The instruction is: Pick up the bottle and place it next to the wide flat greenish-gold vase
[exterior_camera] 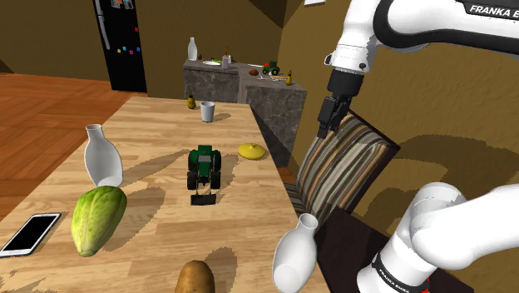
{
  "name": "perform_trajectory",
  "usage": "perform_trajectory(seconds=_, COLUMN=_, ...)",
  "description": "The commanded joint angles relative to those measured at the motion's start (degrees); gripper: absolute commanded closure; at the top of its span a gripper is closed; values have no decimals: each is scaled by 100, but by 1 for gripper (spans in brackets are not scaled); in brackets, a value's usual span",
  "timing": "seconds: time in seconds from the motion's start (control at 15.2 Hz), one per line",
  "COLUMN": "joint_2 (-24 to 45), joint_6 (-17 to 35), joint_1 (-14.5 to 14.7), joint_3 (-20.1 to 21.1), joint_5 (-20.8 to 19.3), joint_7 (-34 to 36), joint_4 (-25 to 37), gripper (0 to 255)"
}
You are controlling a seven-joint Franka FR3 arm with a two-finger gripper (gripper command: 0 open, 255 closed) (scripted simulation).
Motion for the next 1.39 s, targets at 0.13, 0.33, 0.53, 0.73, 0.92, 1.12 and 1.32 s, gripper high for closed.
perform_trajectory(seconds=0.13, joint_2=-238, joint_6=162, joint_1=51, joint_3=244, joint_5=130, joint_7=283, joint_4=-352, gripper=0)
perform_trajectory(seconds=0.33, joint_2=-545, joint_6=405, joint_1=151, joint_3=635, joint_5=358, joint_7=714, joint_4=-827, gripper=0)
perform_trajectory(seconds=0.53, joint_2=-781, joint_6=654, joint_1=275, joint_3=1061, joint_5=626, joint_7=1151, joint_4=-1237, gripper=0)
perform_trajectory(seconds=0.73, joint_2=-934, joint_6=920, joint_1=421, joint_3=1522, joint_5=925, joint_7=1600, joint_4=-1577, gripper=0)
perform_trajectory(seconds=0.92, joint_2=-988, joint_6=1212, joint_1=578, joint_3=2020, joint_5=1247, joint_7=2060, joint_4=-1844, gripper=0)
perform_trajectory(seconds=1.12, joint_2=-930, joint_6=1540, joint_1=728, joint_3=2554, joint_5=1576, joint_7=2530, joint_4=-2032, gripper=0)
perform_trajectory(seconds=1.32, joint_2=-904, joint_6=1711, joint_1=754, joint_3=2636, joint_5=1644, joint_7=2542, joint_4=-2175, gripper=0)
